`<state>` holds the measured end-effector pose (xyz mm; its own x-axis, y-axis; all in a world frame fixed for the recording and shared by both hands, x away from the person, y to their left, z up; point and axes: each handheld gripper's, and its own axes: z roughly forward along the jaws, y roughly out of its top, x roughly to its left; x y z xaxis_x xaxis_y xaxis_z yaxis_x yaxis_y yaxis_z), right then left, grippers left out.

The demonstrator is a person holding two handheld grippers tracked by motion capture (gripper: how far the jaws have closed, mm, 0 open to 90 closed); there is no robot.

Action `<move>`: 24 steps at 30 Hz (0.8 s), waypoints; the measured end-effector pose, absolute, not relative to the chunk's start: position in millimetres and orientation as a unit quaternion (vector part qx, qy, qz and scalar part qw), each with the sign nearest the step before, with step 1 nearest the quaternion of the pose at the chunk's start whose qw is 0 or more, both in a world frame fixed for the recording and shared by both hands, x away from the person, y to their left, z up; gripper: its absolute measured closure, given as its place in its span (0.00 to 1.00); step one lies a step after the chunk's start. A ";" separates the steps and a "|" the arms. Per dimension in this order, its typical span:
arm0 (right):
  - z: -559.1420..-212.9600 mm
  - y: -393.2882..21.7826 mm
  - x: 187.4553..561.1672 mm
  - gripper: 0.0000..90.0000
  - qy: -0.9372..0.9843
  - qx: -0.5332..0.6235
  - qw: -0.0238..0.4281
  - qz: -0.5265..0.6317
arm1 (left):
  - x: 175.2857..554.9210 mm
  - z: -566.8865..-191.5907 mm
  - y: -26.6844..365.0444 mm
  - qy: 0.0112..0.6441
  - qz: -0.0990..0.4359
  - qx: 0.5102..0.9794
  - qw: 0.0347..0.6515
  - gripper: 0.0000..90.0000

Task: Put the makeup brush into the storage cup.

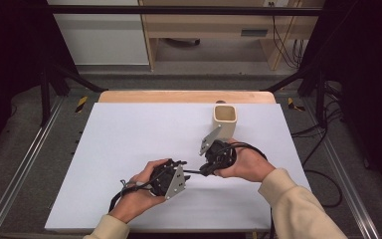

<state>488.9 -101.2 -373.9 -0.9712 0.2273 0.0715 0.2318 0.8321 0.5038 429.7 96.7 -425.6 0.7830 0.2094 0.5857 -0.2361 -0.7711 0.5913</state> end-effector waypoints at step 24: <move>-375.5 -99.5 485.9 0.86 -0.959 -0.099 0.020 -0.264 | 426.2 -428.4 92.5 -0.058 0.306 0.904 0.294 0.92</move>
<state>485.9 -99.5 -375.5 -0.9797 0.1787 0.0911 0.2002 0.8413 0.5022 426.2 92.5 -428.4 0.8059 0.0739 0.5875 -0.2853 -0.8209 0.4948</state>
